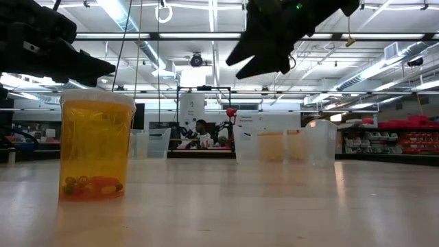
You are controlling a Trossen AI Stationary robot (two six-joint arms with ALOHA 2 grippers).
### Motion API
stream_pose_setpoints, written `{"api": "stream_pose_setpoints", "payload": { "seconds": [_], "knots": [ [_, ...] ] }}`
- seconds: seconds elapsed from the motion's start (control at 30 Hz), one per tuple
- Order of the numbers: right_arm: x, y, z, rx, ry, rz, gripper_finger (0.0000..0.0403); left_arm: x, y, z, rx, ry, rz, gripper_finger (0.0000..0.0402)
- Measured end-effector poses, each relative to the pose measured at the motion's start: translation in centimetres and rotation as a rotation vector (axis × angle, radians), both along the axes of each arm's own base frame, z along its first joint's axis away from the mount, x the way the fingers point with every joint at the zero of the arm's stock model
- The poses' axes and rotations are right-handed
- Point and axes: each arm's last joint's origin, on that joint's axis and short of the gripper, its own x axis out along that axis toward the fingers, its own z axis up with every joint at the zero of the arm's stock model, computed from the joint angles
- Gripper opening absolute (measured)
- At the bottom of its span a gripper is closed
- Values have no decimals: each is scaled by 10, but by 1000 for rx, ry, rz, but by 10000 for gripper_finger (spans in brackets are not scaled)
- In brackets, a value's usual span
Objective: Pick and place medicine bottles into bin by pill shape (circle, oval)
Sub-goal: Put the big orange pill bottle into the right transparent bin
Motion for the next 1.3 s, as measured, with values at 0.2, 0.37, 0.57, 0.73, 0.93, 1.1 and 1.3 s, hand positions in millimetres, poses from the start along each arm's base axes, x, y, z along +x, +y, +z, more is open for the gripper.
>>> {"api": "stream_pose_setpoints", "payload": {
  "seconds": [0.2,0.37,0.57,0.73,0.93,1.1,1.3],
  "knots": [
    [45,30,-6,-31,61,95,265,0,0,-1,0,5,0,89],
    [87,52,-4,-37,106,221,265,0,0,-1,0,6,1,90],
    [120,76,-6,-21,154,318,265,0,0,-1,0,7,0,83],
    [138,97,-9,-13,165,372,265,0,0,-1,0,6,0,88],
    [155,121,-19,-19,217,416,265,0,0,-1,-1,11,0,89],
    [165,139,-32,-26,262,442,265,0,0,-1,-1,8,0,81],
    [163,154,-37,-53,280,464,265,0,0,-1,-1,10,0,84]
  ]
}}
